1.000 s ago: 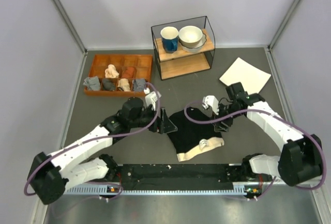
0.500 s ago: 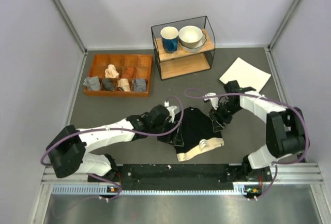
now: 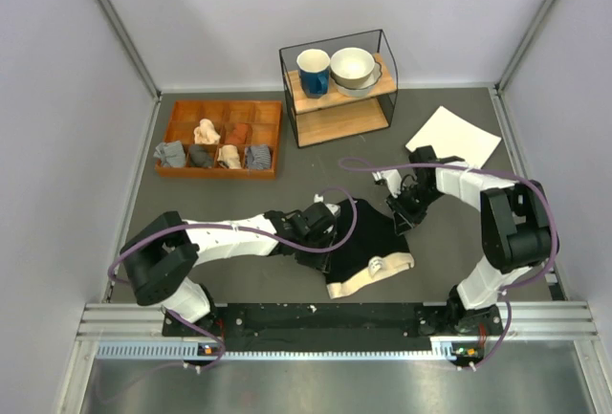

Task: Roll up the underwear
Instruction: Flatten out the underwear at the center of the board.

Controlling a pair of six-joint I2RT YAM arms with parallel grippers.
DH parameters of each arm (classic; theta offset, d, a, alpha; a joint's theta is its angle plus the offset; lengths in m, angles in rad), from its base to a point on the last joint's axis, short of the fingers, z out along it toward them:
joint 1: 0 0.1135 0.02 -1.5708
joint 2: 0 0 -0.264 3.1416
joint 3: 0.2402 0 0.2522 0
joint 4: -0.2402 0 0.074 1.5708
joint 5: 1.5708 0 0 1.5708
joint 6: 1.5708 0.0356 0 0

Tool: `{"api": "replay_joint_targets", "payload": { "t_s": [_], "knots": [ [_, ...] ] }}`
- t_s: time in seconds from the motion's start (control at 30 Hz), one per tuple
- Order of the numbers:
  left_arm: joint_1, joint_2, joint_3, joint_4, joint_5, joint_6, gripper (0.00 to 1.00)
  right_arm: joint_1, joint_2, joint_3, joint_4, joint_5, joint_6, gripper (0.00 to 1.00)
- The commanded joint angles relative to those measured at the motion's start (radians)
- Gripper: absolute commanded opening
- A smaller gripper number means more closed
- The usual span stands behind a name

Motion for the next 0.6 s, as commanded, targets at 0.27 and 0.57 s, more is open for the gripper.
{"api": "replay_joint_targets", "payload": {
  "t_s": [0.27, 0.57],
  "knots": [
    [0.041, -0.123, -0.106, 0.038, -0.086, -0.035, 0.09, 0.005, 0.07, 0.169, 0.06, 0.026, 0.042, 0.0],
    [0.173, -0.341, -0.267, 0.086, -0.045, -0.047, 0.15, 0.085, 0.214, 0.446, 0.046, 0.097, 0.054, 0.0]
  ]
}}
